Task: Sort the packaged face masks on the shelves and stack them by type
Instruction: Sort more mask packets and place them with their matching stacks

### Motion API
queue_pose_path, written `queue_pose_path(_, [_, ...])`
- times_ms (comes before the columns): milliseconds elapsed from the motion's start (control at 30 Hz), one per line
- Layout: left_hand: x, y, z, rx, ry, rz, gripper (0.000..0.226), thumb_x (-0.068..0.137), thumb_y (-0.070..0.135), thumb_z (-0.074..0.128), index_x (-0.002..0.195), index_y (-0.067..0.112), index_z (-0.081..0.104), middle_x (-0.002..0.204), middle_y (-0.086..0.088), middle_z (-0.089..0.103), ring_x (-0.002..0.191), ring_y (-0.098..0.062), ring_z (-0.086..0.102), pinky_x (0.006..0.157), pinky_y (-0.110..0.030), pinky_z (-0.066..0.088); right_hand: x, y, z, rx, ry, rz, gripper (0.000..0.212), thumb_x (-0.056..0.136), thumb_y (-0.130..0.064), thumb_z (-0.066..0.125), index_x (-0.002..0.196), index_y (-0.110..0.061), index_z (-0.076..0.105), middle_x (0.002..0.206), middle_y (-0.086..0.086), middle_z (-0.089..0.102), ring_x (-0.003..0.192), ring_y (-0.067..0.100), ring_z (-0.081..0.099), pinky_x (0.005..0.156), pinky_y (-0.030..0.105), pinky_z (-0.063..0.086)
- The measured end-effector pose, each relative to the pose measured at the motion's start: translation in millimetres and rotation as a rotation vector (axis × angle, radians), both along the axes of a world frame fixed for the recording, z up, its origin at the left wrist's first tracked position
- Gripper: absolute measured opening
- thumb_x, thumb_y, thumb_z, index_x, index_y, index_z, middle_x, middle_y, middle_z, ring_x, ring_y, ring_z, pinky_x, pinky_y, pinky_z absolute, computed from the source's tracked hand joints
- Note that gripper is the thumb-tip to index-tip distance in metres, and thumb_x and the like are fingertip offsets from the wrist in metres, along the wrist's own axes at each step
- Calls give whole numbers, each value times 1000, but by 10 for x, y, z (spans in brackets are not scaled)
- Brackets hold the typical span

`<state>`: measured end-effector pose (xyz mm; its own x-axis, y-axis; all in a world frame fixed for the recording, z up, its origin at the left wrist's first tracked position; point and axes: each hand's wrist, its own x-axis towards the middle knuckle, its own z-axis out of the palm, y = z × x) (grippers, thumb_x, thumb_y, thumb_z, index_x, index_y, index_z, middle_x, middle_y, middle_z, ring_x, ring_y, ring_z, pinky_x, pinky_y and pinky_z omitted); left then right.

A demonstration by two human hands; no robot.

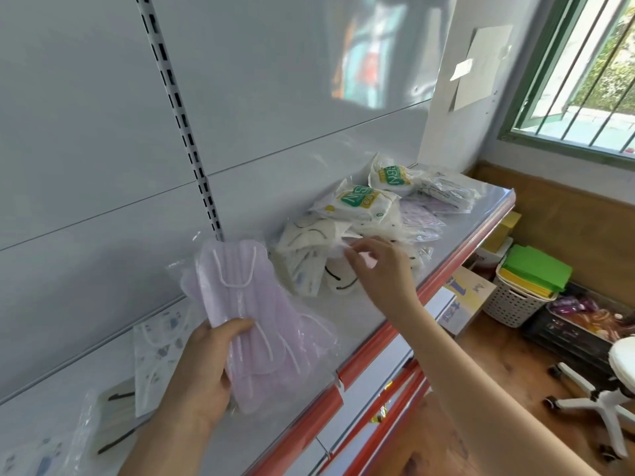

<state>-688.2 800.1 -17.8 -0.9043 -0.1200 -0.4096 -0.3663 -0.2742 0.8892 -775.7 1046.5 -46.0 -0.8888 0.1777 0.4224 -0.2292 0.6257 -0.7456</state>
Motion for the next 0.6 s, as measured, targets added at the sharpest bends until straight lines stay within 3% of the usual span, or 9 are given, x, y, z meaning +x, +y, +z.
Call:
queue_pose_path(133, [47,-44,-50,7,-42,21,31,93,2,60,122,7,69,107,-19,76,102,-39,71,85,-48,57,471,-470,51,-48,125,194,10,96,-21,64,91,-14,70,98,-8,71,89,8,67,81,24,55])
queue_pose_path(267, [192,-270,-73,-19,-57,103,29,95,5,60,123,7,67,111,-21,74,103,-41,70,84,-50,57,626,-643,137,-248,42,94,17,98,-21,60,81,-21,62,69,-16,62,64,1,56,59,10,39])
queue_pose_path(400, [318,-550,18,-86,-40,279,16,95,5,60,108,10,68,106,-21,71,97,-40,67,85,-55,56,457,-548,396,-363,94,-50,26,101,-25,55,75,-23,57,63,-9,56,56,2,48,51,15,34])
queue_pose_path(500, [391,-704,111,-135,6,440,8,91,7,65,93,15,66,104,-18,70,90,-36,66,91,-55,52,416,-585,602,-296,188,1,22,101,-25,55,80,-18,58,66,-12,58,60,-1,53,55,14,36])
queue_pose_path(600, [496,-800,167,-175,90,572,7,86,13,67,88,18,63,88,-6,67,85,-33,64,78,-41,50,536,-842,663,-101,283,99,16,101,-28,55,87,-20,59,72,-17,60,61,3,58,55,23,44])
